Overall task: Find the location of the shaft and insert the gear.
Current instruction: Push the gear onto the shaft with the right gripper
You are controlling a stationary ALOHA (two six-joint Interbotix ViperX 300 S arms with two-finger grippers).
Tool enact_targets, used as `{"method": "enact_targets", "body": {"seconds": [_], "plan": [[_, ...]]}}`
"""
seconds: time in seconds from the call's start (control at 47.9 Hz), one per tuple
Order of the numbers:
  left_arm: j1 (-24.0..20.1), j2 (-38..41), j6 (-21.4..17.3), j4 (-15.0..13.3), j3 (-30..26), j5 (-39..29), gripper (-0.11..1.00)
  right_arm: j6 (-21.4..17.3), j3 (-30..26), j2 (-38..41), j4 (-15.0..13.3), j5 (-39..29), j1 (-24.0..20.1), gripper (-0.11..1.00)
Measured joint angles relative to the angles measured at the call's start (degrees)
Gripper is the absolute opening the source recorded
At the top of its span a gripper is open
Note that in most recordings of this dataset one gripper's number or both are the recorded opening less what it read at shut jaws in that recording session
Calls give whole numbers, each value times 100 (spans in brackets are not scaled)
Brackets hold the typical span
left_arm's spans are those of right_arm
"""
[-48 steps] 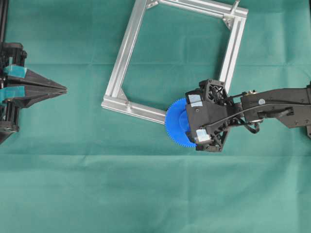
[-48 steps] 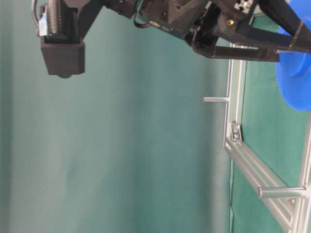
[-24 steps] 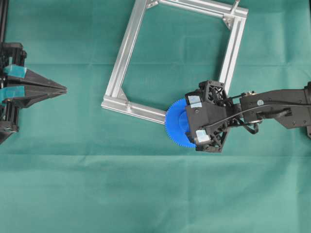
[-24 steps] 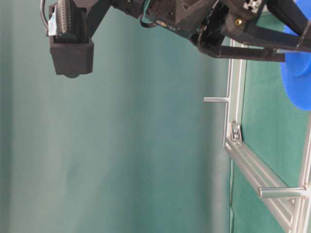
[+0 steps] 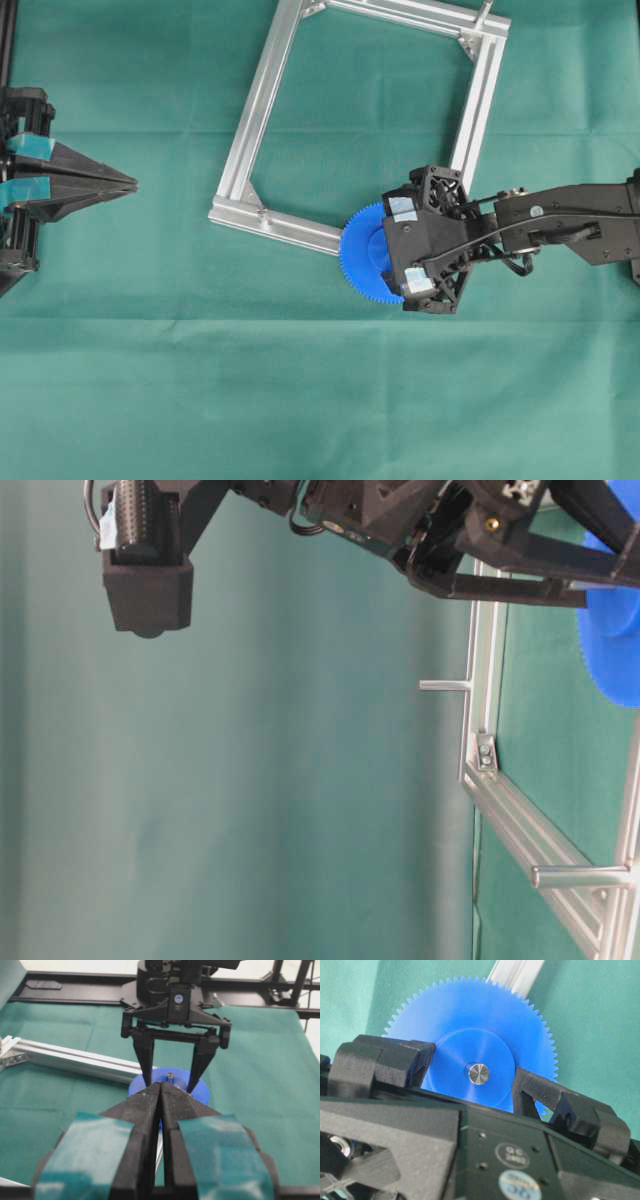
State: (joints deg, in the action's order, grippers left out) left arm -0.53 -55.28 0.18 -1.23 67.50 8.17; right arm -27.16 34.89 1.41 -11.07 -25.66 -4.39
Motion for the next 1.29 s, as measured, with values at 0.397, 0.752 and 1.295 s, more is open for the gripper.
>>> {"method": "enact_targets", "body": {"seconds": [0.397, 0.752, 1.295], "plan": [[-9, 0, 0, 9, -9, 9, 1, 0, 0, 0, 0, -9, 0, 70], [-9, 0, 0, 0, 0, 9, 1, 9, -105, -44, 0, -141, 0, 85], [-9, 0, 0, 0, 0, 0, 1, 18, -105, -1160, -18, -782, -9, 83]]}}
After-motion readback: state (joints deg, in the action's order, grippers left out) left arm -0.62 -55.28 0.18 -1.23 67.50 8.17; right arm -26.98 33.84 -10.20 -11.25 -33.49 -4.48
